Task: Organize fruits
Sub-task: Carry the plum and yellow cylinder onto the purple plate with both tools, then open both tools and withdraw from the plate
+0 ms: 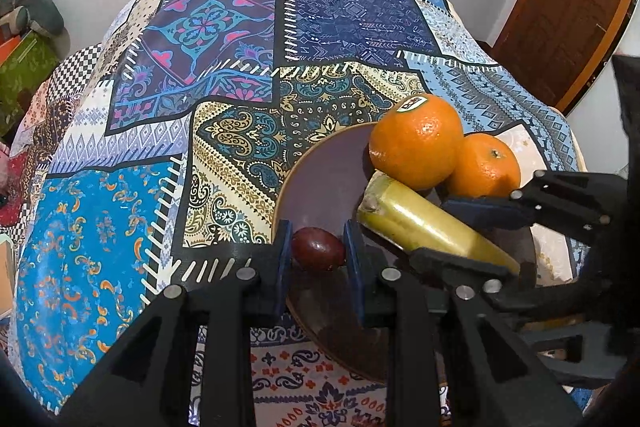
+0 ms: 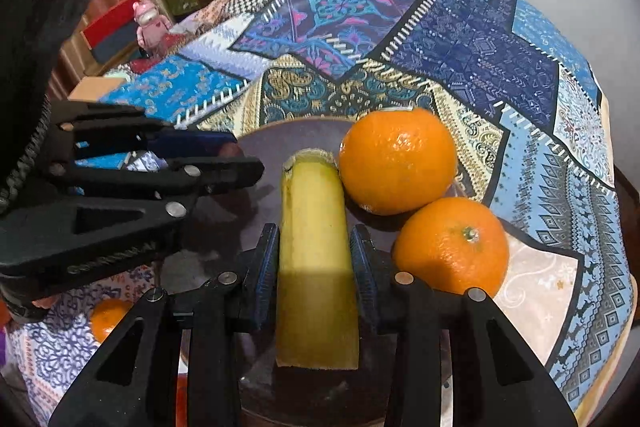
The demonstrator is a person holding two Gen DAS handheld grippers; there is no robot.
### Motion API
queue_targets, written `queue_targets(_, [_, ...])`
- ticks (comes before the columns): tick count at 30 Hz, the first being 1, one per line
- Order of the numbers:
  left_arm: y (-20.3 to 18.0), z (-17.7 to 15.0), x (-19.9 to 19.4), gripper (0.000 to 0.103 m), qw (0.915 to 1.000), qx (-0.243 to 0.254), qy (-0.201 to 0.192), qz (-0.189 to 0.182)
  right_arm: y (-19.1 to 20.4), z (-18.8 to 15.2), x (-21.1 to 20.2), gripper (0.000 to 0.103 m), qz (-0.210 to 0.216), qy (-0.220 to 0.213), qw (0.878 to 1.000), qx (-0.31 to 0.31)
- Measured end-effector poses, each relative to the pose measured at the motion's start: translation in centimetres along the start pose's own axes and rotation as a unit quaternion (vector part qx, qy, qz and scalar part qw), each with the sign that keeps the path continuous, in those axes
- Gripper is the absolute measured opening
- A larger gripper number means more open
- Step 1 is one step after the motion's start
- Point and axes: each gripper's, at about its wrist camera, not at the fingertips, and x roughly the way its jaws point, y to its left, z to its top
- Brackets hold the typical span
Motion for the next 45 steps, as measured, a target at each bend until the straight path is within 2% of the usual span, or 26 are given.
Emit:
queue_targets(4, [-0.1, 0.0, -0.8, 0.028, 1.0000, -0.004, -0.002, -0.006, 0.5, 0.2, -1.6, 0.034, -0.018, -0.019, 1.000, -0.018])
queue_targets(6, [-0.3, -0.1, -1.8, 0.035, 0.9999, -0.004, -0.012, -0.008, 0.6, 0.0, -2.6, 0.034, -0.024, -0.027, 0.999, -0.023])
queue_targets(8, [-0.6, -0.2, -3.3, 0.046, 0.9996, 0.000, -0.030, -0.002, 0.4, -0.2, -3.6, 0.034, -0.027, -0.035, 0.999, -0.019])
queue_targets(15, [-1.1, -1.1, -8.6, 0.051, 0.9978, 0.005, -0.066, -0.002, -0.8, -1.8, -8.5, 0.034, -0.035, -0.073, 0.997, 0.015])
queue_targets(21, [-1.3, -3.0, -11.9, 0.055, 0.9972, 0.009, -0.075, -0.001, -1.4, -4.6, -12.0, 0.038, -0.051, -0.089, 0.994, 0.032])
queue_targets(26, [-1.3, -5.4, -13.2, 0.055, 0.9978, 0.006, -0.066, -0.002, -1.4, -7.4, -13.4, 0.038, -0.054, -0.084, 0.994, 0.041])
queue_targets(29, [-1.4, -7.1, -13.0, 0.055, 0.9986, 0.004, -0.052, 0.001, -1.3, -9.0, -13.3, 0.042, -0.050, -0.076, 0.994, 0.051])
queue_targets(36, [-1.2, -10.6, -11.0, 0.055, 0.9999, -0.011, -0.007, -0.005, -1.2, -11.7, -10.5, 0.044, -0.041, -0.034, 0.996, 0.068])
queue_targets(38, [-1.3, -11.2, -10.4, 0.055, 0.9999, -0.011, 0.003, -0.007, -0.9, -11.7, -9.9, 0.048, -0.049, -0.038, 0.996, 0.058])
queue_targets(40, [-1.6, -11.6, -9.7, 0.055, 0.9999, -0.008, 0.013, -0.009, -0.6, -11.5, -9.7, 0.057, -0.054, -0.038, 0.997, 0.045])
queue_targets(45, [-2.0, -11.6, -8.7, 0.055, 0.9996, -0.008, 0.020, -0.017, -0.3, -10.6, -8.0, 0.061, -0.064, -0.020, 0.998, 0.017])
